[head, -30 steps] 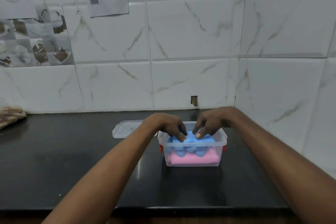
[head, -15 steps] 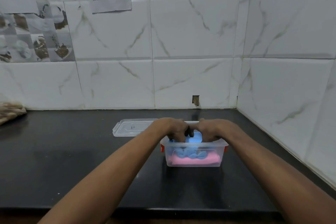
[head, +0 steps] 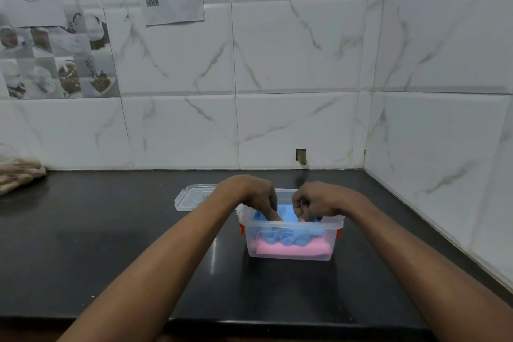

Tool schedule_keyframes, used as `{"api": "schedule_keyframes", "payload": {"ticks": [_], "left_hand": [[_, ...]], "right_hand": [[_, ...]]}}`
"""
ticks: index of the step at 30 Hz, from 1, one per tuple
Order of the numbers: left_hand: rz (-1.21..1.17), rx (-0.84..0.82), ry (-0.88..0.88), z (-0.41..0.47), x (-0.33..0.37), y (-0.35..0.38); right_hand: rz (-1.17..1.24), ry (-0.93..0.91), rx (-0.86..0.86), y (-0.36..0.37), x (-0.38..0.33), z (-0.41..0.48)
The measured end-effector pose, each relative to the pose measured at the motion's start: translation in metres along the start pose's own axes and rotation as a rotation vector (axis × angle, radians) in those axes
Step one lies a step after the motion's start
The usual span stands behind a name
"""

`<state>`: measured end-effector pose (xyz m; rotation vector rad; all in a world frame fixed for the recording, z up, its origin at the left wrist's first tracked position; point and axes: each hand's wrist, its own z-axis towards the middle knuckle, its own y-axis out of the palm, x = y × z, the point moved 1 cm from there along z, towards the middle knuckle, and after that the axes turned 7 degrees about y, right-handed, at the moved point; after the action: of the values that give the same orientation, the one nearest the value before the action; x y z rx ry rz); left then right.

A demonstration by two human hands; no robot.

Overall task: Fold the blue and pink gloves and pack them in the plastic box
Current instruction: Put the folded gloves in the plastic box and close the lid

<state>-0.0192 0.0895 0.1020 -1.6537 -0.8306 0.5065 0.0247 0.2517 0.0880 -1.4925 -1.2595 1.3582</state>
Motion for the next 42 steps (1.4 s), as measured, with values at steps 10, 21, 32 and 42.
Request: {"api": "schedule_keyframes", "payload": {"ticks": [10, 21, 32, 42], "left_hand": [[0.055, 0.028, -0.046, -0.003, 0.005, 0.012], [-0.102, 0.576, -0.379, -0.023, -0.159, 0.055], [0.258, 0.582, -0.184, -0.015, -0.176, 0.094], [0.313, 0.931, -0.066, -0.054, -0.145, 0.001]], "right_hand": [[-0.099, 0.014, 0.027, 0.009, -0.018, 0.008], [0.194, -0.14, 0.576, 0.002, 0.007, -0.015], [0.822, -0.015, 0.968, 0.021, 0.054, -0.008], [0.778, -0.125, 0.921, -0.002, 0.031, -0.013]]}}
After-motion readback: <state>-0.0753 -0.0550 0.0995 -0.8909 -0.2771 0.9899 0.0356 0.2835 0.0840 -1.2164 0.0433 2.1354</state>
